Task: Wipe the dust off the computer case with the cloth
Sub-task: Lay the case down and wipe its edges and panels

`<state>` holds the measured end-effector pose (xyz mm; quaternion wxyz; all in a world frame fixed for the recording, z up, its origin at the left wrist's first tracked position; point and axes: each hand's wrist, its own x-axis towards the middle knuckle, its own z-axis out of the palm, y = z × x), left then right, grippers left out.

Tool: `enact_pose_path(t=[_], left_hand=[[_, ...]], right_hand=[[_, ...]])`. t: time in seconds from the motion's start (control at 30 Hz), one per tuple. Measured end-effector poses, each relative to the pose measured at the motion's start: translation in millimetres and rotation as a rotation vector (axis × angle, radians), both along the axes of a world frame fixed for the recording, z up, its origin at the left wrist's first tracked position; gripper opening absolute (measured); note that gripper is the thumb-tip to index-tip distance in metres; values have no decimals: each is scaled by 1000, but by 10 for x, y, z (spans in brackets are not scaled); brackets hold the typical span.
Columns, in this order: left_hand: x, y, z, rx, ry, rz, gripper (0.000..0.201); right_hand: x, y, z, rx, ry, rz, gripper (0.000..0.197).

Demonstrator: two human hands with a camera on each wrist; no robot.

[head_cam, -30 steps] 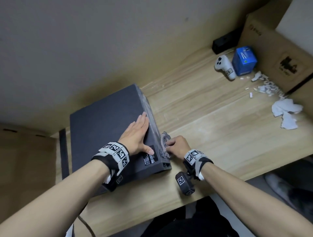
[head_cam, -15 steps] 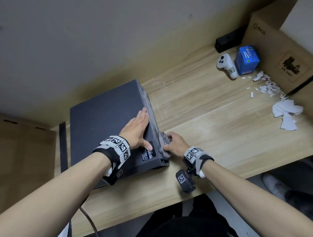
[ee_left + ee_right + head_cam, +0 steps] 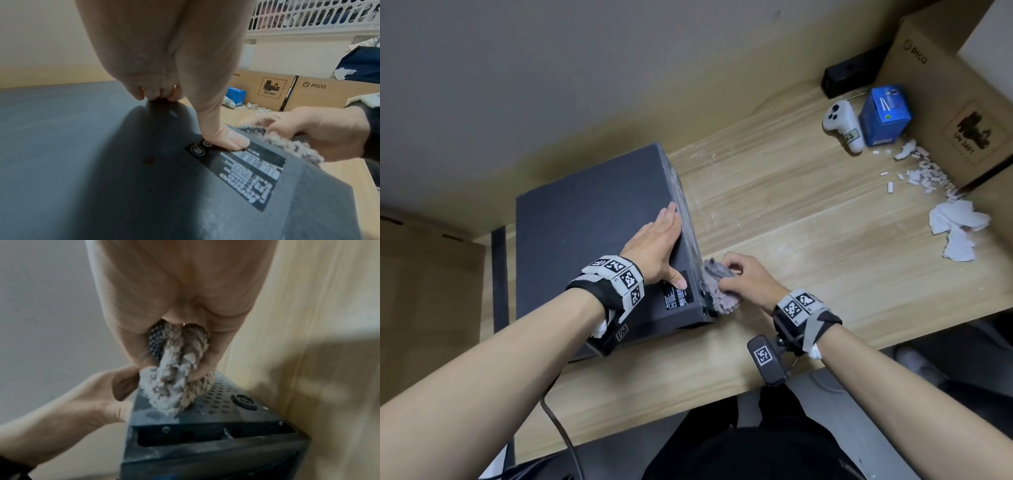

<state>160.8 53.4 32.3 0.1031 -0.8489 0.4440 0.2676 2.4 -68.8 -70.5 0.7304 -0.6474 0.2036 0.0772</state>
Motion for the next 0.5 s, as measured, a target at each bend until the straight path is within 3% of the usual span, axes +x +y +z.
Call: enact_pose_path(t=[0.33,0.5], left_hand=[[-4,-7,9,-15,13,7,144],[-12,-12,16,-3,8,2,144]], right_hand=[[102,195,41,-108,-119,-56,28],[92,141,61,-106,-70,110,37]])
